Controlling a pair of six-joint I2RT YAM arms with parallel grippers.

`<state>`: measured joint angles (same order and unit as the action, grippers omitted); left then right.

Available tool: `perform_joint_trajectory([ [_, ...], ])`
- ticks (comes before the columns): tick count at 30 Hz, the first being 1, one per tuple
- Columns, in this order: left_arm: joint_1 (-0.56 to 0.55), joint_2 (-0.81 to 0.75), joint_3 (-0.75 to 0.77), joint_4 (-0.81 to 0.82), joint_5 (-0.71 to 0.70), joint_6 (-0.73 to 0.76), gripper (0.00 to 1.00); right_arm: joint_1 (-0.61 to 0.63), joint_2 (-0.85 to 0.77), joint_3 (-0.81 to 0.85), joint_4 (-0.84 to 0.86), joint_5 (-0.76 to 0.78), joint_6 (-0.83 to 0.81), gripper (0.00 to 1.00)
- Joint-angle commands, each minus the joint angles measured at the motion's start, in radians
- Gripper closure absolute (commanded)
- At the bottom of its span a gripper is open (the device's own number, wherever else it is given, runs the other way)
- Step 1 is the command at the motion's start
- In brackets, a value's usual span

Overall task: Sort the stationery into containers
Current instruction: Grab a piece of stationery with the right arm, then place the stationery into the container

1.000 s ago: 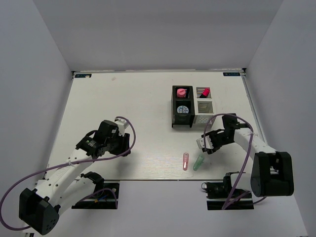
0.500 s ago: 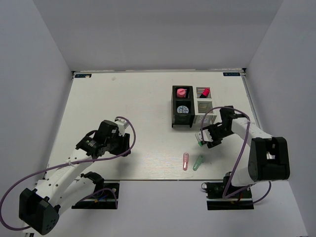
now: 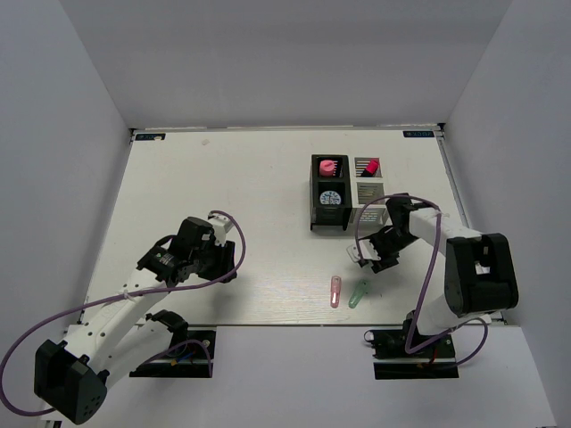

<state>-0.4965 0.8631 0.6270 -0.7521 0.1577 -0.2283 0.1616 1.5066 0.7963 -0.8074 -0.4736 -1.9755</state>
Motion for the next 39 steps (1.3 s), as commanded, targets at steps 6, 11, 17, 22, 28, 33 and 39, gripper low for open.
perform_joint_trajectory([
  [6,0.006,-0.012,0.008,0.005,0.019,0.012,0.41,0.038,0.067,0.021,-0.075,0.133,-0.201,0.49],
  [11,0.006,-0.009,0.011,0.003,0.025,0.012,0.41,0.046,0.063,-0.002,-0.093,0.181,-0.215,0.52],
  [17,0.006,-0.018,0.007,0.002,0.023,0.014,0.41,0.064,0.075,-0.046,-0.087,0.193,-0.195,0.77],
  [22,0.006,-0.012,0.005,0.003,0.017,0.014,0.41,0.069,0.044,-0.034,-0.188,0.049,-0.106,1.0],
  [28,0.006,0.004,0.007,0.003,0.022,0.011,0.41,0.064,-0.124,0.098,-0.181,-0.247,0.405,1.0],
  [33,0.006,0.001,0.004,0.008,0.019,0.009,0.41,0.059,-0.279,0.236,0.135,-0.343,1.064,1.0],
  [39,0.006,0.001,-0.001,0.016,0.014,0.009,0.41,0.042,-0.263,0.366,0.58,0.077,1.674,1.0],
])
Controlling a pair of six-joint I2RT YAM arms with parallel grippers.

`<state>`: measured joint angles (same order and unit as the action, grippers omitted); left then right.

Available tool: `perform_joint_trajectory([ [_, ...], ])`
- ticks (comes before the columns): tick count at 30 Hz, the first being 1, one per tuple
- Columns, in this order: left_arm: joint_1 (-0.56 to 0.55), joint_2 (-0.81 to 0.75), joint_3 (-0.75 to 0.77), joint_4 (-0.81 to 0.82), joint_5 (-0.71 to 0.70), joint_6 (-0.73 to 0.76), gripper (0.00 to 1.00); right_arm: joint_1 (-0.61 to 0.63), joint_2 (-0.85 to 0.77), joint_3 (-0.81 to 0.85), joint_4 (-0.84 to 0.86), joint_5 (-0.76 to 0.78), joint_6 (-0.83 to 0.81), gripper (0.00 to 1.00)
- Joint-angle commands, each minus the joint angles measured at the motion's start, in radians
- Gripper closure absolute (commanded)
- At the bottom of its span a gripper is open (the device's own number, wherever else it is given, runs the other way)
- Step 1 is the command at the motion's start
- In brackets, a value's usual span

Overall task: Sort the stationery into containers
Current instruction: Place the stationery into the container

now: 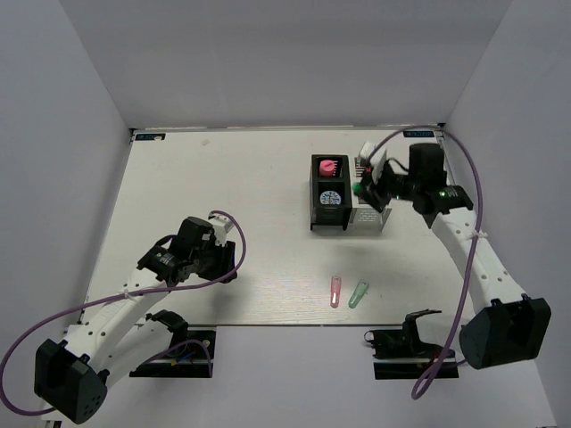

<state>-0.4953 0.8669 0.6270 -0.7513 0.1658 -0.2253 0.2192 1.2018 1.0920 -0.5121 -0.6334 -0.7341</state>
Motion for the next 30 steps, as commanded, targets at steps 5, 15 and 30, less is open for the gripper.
perform_joint_trajectory([
  [5,0.004,0.009,0.0,0.013,-0.002,0.009,0.41,-0.046,0.237,0.235,0.536,0.411,0.7,1.0],
  [15,0.004,0.033,-0.001,0.015,-0.017,0.011,0.41,-0.173,0.45,0.071,1.241,0.233,1.202,1.0],
  [30,0.003,0.054,0.005,0.013,-0.011,0.015,0.41,-0.247,0.579,0.04,1.316,0.202,1.259,1.0],
])
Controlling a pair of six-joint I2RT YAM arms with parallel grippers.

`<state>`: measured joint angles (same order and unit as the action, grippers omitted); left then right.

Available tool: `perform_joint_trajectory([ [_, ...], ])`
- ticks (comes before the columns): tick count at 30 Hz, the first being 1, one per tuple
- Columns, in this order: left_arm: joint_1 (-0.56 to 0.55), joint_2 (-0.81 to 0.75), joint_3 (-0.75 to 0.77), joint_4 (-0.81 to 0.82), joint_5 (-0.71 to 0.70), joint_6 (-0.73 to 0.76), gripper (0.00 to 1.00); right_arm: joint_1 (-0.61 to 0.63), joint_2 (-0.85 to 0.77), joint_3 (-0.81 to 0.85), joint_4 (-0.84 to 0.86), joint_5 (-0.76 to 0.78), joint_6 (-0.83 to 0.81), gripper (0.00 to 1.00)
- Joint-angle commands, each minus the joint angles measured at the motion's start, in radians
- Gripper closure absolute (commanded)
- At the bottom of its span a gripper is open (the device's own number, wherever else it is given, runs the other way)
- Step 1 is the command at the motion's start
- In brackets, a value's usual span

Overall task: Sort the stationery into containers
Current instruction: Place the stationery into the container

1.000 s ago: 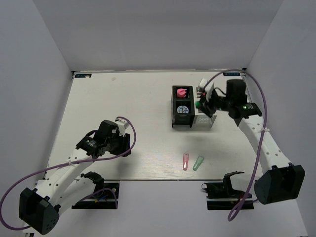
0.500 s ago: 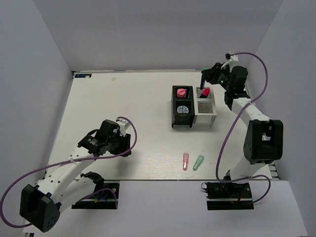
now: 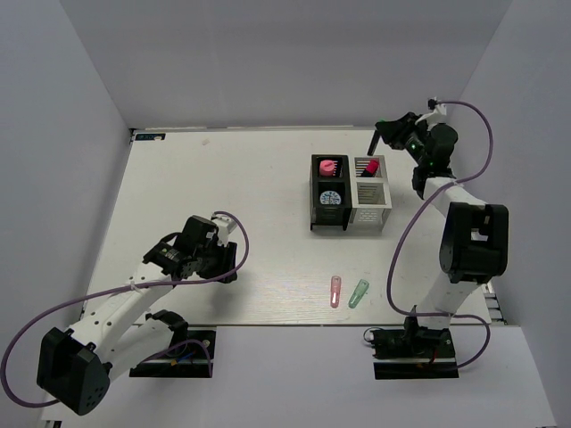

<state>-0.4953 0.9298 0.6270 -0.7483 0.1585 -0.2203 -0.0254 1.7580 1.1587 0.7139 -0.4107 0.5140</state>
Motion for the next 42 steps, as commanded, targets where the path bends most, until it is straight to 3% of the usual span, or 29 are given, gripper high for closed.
perform_joint_trajectory([
  [1,0.003,-0.011,0.005,0.007,-0.002,0.01,0.41,-0.002,0.029,-0.034,0.094,-0.02,0.006,1.0],
  [16,0.003,-0.013,0.007,0.009,0.009,0.012,0.41,0.001,0.089,-0.079,0.162,-0.095,-0.035,0.99],
  [21,0.004,-0.002,0.008,0.01,0.015,0.013,0.41,0.002,0.097,-0.105,0.186,-0.165,-0.068,0.7],
  [24,0.006,0.0,0.01,0.01,0.013,0.015,0.41,0.005,0.094,-0.113,0.191,-0.181,-0.071,0.64],
  [25,0.004,0.001,0.01,0.01,0.013,0.012,0.41,0.005,0.092,-0.113,0.191,-0.181,-0.074,0.52],
  [26,0.004,0.003,0.01,0.009,0.015,0.013,0.41,0.004,0.087,-0.113,0.193,-0.184,-0.072,0.48],
  [28,0.004,0.006,0.01,0.015,0.01,0.007,0.45,-0.001,0.078,-0.116,0.199,-0.192,-0.077,0.38],
  [29,0.004,0.007,0.01,0.02,0.012,0.004,0.53,-0.002,0.071,-0.117,0.193,-0.194,-0.08,0.38],
  [30,0.004,0.012,0.011,0.02,0.01,0.001,0.7,-0.002,0.069,-0.116,0.19,-0.197,-0.081,0.35],
  [32,0.004,0.021,0.017,0.03,0.021,-0.007,0.88,-0.004,0.046,-0.123,0.191,-0.197,-0.083,0.33],
  [33,0.003,0.036,0.031,0.03,0.057,-0.011,0.98,-0.007,0.038,-0.122,0.19,-0.21,-0.089,0.35],
  [34,-0.003,0.041,0.048,0.035,0.053,-0.02,1.0,-0.005,0.002,-0.126,0.184,-0.22,-0.086,0.4],
  [35,-0.031,0.044,0.054,0.05,0.046,-0.027,1.0,-0.011,-0.014,-0.123,0.155,-0.23,-0.08,0.67],
  [36,-0.054,0.058,0.065,0.059,0.033,-0.04,1.0,-0.014,-0.055,-0.108,0.063,-0.244,-0.092,0.99],
  [37,-0.113,0.072,0.11,0.075,0.015,-0.045,1.0,-0.016,-0.105,-0.061,-0.011,-0.272,-0.109,1.0],
  [38,-0.193,0.102,0.134,0.078,-0.005,-0.069,1.0,-0.015,-0.132,0.049,-0.345,-0.248,-0.132,1.0],
  [39,-0.233,0.121,0.155,0.084,-0.087,-0.079,1.0,-0.011,-0.161,0.129,-0.774,-0.208,-0.288,1.0],
  [40,-0.361,0.166,0.236,0.087,-0.115,-0.085,1.0,-0.005,-0.161,0.2,-0.907,-0.293,-0.389,1.0],
  [41,-0.4,0.232,0.266,0.09,-0.187,-0.115,0.93,-0.019,-0.169,0.273,-1.058,-0.328,-0.451,0.68],
  [42,-0.435,0.265,0.355,0.092,-0.247,-0.131,0.68,-0.049,-0.172,0.266,-1.133,-0.458,-0.434,0.38],
])
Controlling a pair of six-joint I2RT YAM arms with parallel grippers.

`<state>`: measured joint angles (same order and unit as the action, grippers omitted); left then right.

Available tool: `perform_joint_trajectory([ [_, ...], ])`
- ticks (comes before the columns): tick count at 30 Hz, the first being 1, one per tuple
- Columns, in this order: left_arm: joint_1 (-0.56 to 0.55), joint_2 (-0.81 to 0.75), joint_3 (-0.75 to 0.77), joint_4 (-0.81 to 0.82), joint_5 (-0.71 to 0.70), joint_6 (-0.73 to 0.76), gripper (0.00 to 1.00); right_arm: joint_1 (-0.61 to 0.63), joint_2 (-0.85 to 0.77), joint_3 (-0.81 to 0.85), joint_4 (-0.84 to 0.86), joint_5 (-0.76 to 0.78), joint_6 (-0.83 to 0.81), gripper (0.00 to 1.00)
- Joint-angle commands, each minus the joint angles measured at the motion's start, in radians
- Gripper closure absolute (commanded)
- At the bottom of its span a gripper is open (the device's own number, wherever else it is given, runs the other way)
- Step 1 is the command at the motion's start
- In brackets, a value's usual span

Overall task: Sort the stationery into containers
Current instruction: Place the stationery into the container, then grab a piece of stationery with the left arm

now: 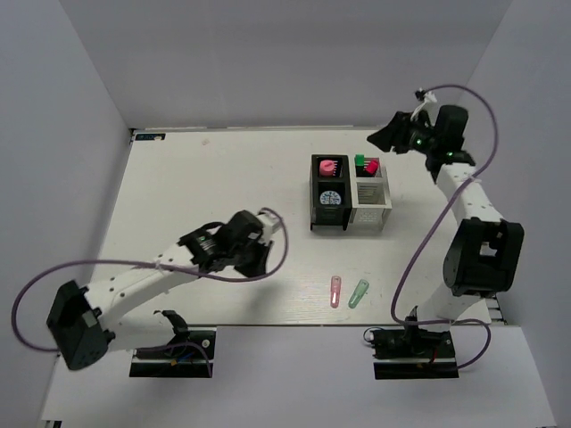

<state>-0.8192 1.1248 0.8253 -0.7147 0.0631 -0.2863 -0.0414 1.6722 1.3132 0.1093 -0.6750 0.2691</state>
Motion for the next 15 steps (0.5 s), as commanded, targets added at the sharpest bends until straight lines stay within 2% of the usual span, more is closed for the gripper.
perform_joint_trajectory([
  [1,-0.203,0.19,0.191,0.058,-0.205,-0.076,0.59,-0.044,-0.088,0.157,-0.587,-0.248,-0.236,0.1],
  [3,-0.245,0.275,0.285,0.043,-0.247,-0.163,0.35,-0.055,-0.062,0.21,-1.026,-0.194,-0.562,0.1],
  [4,-0.276,0.356,0.317,0.035,-0.32,-0.221,0.28,-0.052,-0.065,0.204,-1.087,-0.16,-0.646,0.1],
  [5,-0.305,0.436,0.409,0.029,-0.335,-0.24,0.2,-0.054,-0.165,0.104,-1.02,-0.052,-0.648,0.11],
  [6,-0.328,0.469,0.443,-0.006,-0.356,-0.316,0.17,-0.052,-0.219,0.036,-0.955,0.098,-0.642,0.53],
  [7,-0.339,0.542,0.481,-0.02,-0.414,-0.329,0.17,-0.052,-0.333,-0.12,-0.892,0.18,-0.627,1.0],
  [8,-0.368,0.603,0.568,-0.029,-0.428,-0.341,0.17,-0.052,-0.382,-0.191,-0.691,0.36,-0.607,1.0],
  [9,-0.377,0.654,0.598,-0.051,-0.465,-0.405,0.17,-0.055,-0.491,-0.319,-0.666,0.389,-0.599,1.0],
  [11,-0.38,0.705,0.667,-0.057,-0.473,-0.442,0.24,-0.057,-0.526,-0.342,-0.712,0.417,-0.579,1.0],
  [12,-0.385,0.769,0.71,-0.064,-0.483,-0.486,0.26,-0.058,-0.548,-0.351,-0.733,0.41,-0.57,0.91],
  [13,-0.385,0.791,0.759,-0.095,-0.485,-0.519,0.28,-0.061,-0.558,-0.35,-0.759,0.397,-0.57,0.41],
  [14,-0.386,0.811,0.777,-0.106,-0.483,-0.557,0.32,-0.063,-0.565,-0.353,-0.784,0.379,-0.567,0.38],
  [15,-0.382,0.864,0.829,-0.108,-0.477,-0.582,0.35,-0.064,-0.586,-0.374,-0.784,0.359,-0.561,0.41],
])
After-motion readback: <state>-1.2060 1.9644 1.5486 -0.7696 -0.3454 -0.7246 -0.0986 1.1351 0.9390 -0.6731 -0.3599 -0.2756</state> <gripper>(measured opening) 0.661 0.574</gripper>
